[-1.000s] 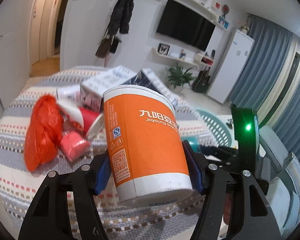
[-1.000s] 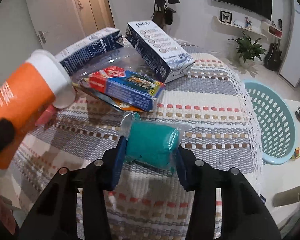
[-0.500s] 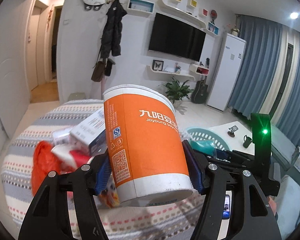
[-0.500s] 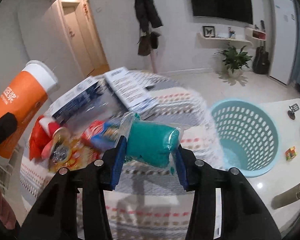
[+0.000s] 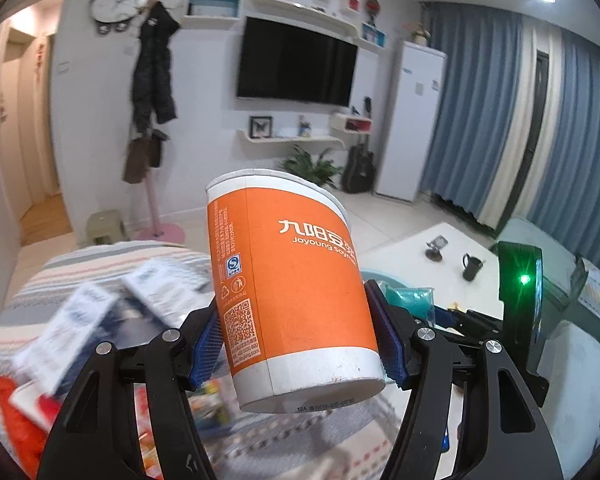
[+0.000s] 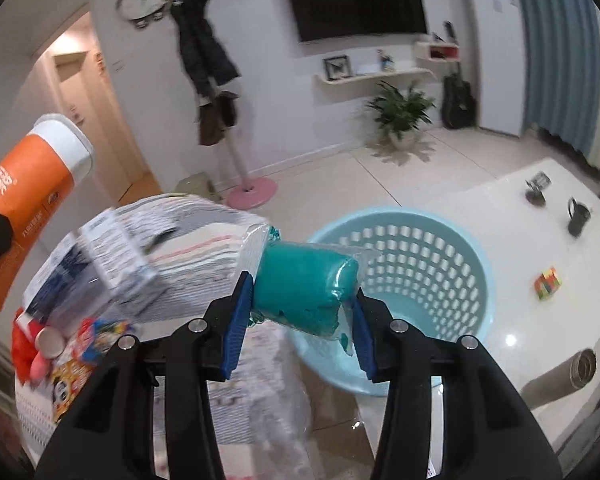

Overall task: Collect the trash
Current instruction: 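Carry the orange cup and teal item over the blue basket while both tools open to drop them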

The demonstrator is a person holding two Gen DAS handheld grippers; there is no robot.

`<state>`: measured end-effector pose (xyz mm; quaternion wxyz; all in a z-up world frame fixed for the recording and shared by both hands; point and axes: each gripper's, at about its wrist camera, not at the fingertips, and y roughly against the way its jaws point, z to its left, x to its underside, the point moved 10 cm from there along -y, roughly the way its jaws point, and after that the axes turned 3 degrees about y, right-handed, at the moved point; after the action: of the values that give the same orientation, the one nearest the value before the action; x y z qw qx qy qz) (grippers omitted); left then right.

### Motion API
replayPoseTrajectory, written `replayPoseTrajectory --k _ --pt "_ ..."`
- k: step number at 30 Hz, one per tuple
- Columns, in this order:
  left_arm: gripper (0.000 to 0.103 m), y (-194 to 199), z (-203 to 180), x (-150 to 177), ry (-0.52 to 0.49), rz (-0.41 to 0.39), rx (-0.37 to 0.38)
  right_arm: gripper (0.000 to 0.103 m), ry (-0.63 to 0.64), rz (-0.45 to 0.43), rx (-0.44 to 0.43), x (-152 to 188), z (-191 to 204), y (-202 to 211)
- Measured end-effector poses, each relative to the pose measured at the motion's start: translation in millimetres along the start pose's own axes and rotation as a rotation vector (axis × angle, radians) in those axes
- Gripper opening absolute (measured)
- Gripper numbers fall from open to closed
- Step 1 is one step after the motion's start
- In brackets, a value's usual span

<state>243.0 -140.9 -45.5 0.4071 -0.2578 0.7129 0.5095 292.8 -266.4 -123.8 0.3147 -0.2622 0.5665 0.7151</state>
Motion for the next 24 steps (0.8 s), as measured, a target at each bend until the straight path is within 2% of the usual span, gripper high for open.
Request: replayPoseTrajectory --k 6,10,13,20,22,24 --pt "0.063 -74 -19 28 -0.03 0.141 0.024 0.042 -0.09 0.087 0.055 15 -49 -38" --pt "0.063 -117 -23 48 0.015 0.257 0.09 0.043 -0.123 0.145 0.107 34 -75 -62" --pt "0.063 -138 -27 58 0.026 0.31 0.117 0.044 -0.143 0.184 0.134 47 -90 -76" --pt "0.067 -153 -44 79 0.01 0.363 0.16 0.045 -0.173 0.246 0.163 64 -108 -95" --pt "0.072 -152 -43 78 0.01 0.349 0.15 0.055 -0.183 0.243 0.166 64 -111 -95" --pt "0.075 -151 -43 78 0.017 0.339 0.151 0.06 -0.19 0.235 0.17 62 -113 -92"
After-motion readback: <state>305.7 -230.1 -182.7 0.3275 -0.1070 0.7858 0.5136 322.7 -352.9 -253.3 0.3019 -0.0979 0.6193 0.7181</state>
